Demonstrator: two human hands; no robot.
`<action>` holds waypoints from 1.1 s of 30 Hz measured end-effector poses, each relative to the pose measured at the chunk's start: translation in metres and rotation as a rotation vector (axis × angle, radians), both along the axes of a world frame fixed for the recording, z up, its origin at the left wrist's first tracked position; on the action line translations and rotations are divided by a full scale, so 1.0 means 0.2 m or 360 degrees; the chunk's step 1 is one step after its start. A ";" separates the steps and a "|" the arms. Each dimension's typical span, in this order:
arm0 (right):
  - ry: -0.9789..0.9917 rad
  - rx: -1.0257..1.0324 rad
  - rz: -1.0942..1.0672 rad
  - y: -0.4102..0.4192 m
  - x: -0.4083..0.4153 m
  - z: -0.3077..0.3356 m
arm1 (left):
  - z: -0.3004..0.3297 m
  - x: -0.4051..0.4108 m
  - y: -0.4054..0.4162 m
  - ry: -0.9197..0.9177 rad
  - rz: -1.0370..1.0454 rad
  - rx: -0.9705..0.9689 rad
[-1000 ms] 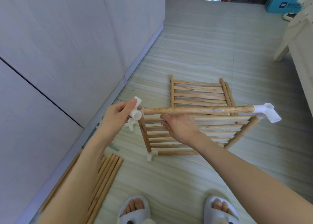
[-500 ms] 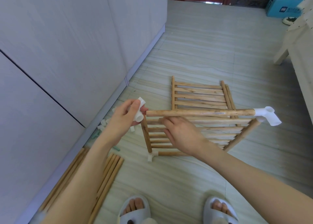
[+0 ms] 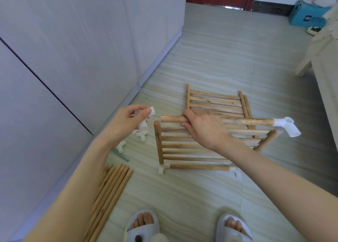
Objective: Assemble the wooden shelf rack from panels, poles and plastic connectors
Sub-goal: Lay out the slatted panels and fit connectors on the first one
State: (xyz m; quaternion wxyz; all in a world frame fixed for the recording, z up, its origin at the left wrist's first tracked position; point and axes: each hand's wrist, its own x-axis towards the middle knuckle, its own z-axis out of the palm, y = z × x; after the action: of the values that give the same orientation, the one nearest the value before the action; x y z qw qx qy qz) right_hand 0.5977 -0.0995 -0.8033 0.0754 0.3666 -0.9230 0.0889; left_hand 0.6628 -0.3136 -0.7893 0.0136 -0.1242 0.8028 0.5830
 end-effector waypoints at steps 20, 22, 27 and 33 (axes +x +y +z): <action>0.0120 -0.0195 0.0030 0.03 0.02 -0.01 | -0.04 -0.03 0.15 0.0123 -0.0087 -0.0242; 0.0140 -0.0200 0.0032 0.03 0.03 0.00 | -0.04 -0.03 0.18 0.0181 -0.0052 -0.0183; 0.0153 -0.0162 0.0040 0.02 0.04 0.00 | -0.07 0.00 0.25 0.0239 0.0054 -0.0265; 0.0263 -0.0243 -0.0012 0.02 0.08 -0.02 | -0.10 -0.02 0.33 0.0170 0.0223 -0.0308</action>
State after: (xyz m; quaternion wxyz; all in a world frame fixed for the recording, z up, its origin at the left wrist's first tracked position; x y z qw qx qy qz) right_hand 0.6134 -0.0963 -0.8083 0.1794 0.3625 -0.9055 0.1281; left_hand 0.6598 -0.2475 -0.8086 -0.0820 -0.1495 0.8443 0.5080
